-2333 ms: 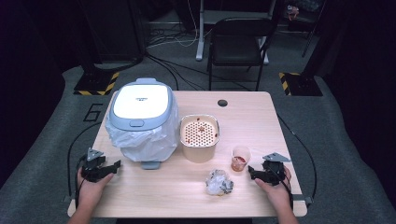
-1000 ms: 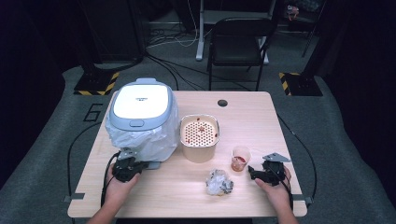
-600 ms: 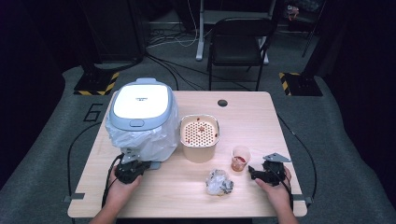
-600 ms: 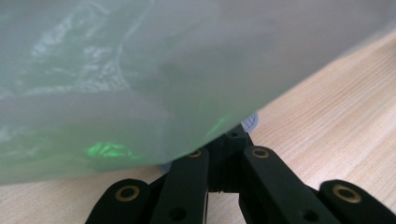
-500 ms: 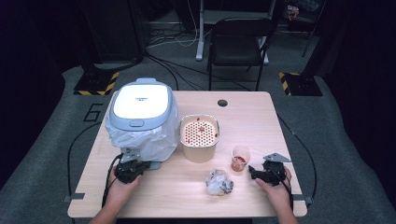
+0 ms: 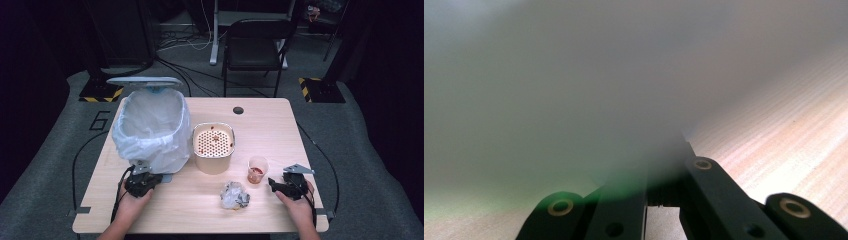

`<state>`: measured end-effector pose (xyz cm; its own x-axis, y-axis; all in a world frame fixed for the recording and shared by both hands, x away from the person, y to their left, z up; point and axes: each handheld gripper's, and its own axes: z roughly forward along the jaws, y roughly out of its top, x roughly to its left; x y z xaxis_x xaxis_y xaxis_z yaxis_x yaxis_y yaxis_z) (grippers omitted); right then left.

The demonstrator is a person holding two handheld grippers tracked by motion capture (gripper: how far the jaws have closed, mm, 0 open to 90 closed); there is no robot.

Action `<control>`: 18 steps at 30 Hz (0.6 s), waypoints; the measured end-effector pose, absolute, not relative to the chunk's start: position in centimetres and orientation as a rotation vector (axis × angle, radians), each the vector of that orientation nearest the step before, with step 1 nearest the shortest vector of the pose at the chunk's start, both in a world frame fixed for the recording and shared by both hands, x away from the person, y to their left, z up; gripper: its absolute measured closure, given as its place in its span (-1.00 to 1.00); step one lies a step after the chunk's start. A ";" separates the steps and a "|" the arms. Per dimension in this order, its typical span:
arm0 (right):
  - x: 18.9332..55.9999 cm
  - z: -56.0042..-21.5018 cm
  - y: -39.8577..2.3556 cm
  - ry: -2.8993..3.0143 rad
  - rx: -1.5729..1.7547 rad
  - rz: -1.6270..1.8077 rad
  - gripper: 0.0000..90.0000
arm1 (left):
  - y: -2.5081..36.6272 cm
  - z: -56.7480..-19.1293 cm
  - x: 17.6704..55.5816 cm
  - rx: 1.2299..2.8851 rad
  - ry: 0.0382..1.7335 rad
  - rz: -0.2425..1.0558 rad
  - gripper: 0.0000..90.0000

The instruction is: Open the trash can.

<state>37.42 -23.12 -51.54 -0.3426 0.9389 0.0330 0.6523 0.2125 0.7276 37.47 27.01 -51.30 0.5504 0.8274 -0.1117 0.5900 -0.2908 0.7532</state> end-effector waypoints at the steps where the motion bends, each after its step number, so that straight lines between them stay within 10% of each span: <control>1: 37.4 -51.4 -23.0 2.076 1.475 0.925 -0.28 | 26.8 -51.3 37.4 1.988 1.179 0.361 1.00; 18: 33.1 -47.8 -21.4 2.153 1.381 1.032 -0.31 | 26.9 -51.4 37.4 1.972 1.178 0.358 1.00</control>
<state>33.06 -21.39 -47.75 -0.4442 0.8933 0.0689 0.6131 0.2470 0.7504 37.44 26.91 -51.43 0.5273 0.8364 -0.1494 0.6118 -0.2517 0.7499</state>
